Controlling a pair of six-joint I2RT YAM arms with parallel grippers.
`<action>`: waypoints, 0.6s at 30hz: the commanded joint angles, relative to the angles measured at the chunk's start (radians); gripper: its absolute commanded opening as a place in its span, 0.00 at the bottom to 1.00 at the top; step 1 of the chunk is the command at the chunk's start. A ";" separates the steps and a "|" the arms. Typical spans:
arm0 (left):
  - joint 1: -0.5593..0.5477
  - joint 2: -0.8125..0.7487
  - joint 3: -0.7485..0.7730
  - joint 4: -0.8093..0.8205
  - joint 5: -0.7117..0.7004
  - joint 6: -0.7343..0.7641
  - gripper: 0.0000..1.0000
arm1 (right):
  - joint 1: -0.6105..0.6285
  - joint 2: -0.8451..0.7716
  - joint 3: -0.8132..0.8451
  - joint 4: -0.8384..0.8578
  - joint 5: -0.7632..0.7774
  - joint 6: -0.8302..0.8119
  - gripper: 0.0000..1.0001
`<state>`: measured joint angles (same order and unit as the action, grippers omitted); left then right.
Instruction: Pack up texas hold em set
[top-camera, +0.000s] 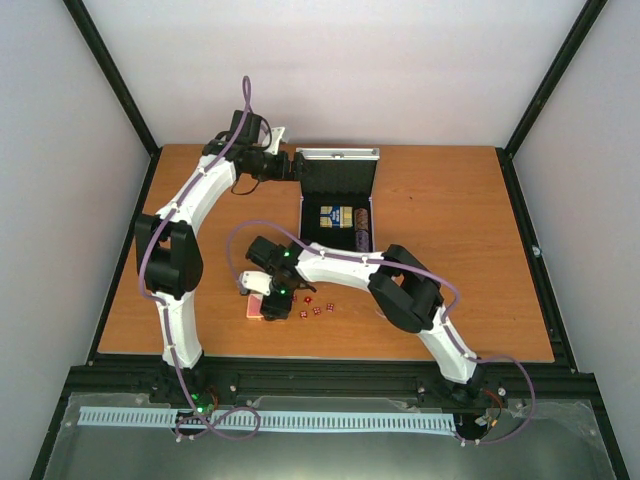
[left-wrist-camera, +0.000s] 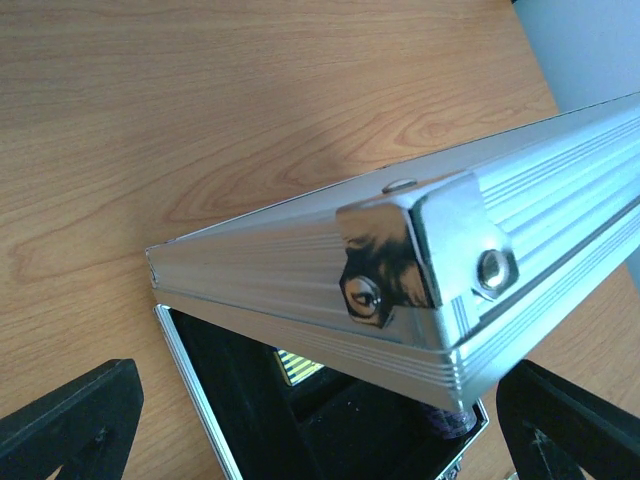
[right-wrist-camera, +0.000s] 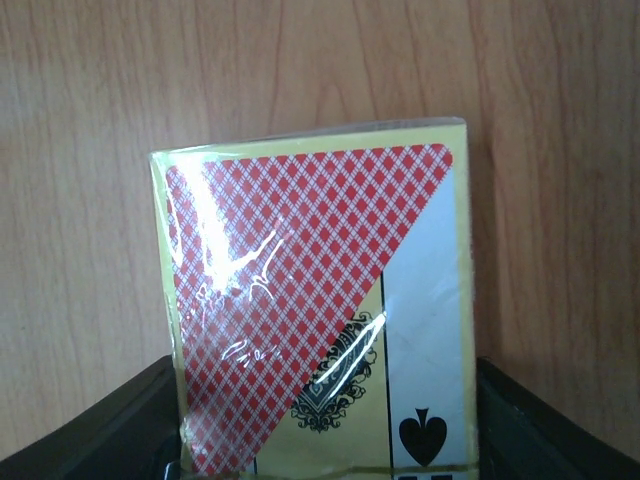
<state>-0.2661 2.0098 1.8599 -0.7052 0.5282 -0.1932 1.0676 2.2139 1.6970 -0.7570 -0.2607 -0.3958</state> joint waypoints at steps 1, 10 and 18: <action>0.005 0.001 0.042 -0.011 -0.001 0.017 1.00 | 0.011 -0.072 0.032 -0.083 0.009 0.022 0.34; 0.007 -0.006 0.042 -0.011 -0.010 0.017 1.00 | 0.005 -0.250 0.040 -0.220 0.114 0.043 0.33; 0.013 -0.013 0.039 -0.015 -0.009 0.016 1.00 | -0.139 -0.400 -0.112 -0.221 0.223 0.057 0.32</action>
<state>-0.2642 2.0098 1.8599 -0.7055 0.5201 -0.1928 1.0187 1.8545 1.6405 -0.9615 -0.1219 -0.3515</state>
